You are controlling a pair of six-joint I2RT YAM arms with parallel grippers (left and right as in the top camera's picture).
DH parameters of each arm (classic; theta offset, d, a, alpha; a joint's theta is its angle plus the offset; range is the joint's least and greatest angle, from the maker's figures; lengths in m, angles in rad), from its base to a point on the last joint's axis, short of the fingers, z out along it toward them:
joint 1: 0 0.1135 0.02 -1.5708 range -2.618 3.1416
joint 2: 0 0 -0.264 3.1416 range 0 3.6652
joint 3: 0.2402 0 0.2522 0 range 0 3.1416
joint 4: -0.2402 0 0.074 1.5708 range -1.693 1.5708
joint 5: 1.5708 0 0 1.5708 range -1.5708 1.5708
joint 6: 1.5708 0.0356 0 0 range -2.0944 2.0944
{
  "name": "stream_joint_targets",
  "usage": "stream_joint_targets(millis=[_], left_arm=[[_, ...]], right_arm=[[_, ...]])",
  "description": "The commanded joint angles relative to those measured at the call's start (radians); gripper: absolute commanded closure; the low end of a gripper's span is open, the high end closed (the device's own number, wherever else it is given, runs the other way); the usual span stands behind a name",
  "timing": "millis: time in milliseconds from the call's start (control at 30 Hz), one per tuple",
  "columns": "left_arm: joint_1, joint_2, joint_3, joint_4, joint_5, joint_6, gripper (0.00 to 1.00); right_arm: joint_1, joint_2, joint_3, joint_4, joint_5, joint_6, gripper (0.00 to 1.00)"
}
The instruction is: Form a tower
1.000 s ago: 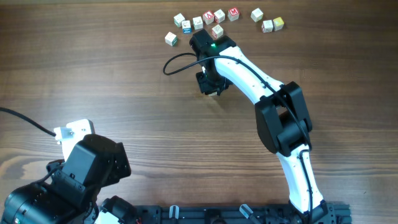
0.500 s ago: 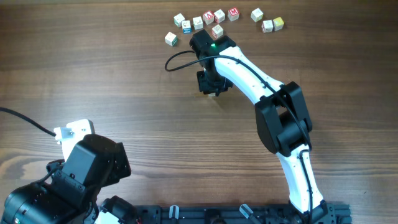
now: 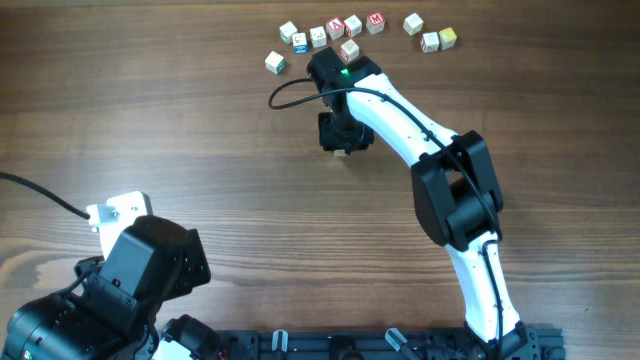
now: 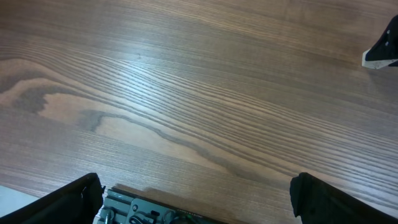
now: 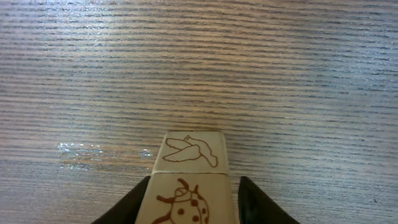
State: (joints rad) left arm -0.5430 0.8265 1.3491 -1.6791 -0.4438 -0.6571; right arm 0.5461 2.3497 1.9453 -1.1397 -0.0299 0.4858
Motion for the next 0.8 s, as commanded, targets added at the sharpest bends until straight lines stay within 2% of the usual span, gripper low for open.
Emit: stream_joint_targets(millis=[0,467,767], left_arm=[[0.005,-0.001,-0.001,0.002,-0.002,-0.01,0.0],[0.005,-0.001,-0.001,0.002,-0.002,-0.01,0.0],[0.005,-0.001,-0.001,0.002,-0.002,-0.01,0.0]], right_arm=[[-0.001,0.016,0.0,-0.002,-0.023,0.011,0.53],[-0.001,0.013,0.0,-0.002,-0.015,0.007,0.4],[-0.001,0.007,0.002,-0.006,0.007,0.007,0.39]])
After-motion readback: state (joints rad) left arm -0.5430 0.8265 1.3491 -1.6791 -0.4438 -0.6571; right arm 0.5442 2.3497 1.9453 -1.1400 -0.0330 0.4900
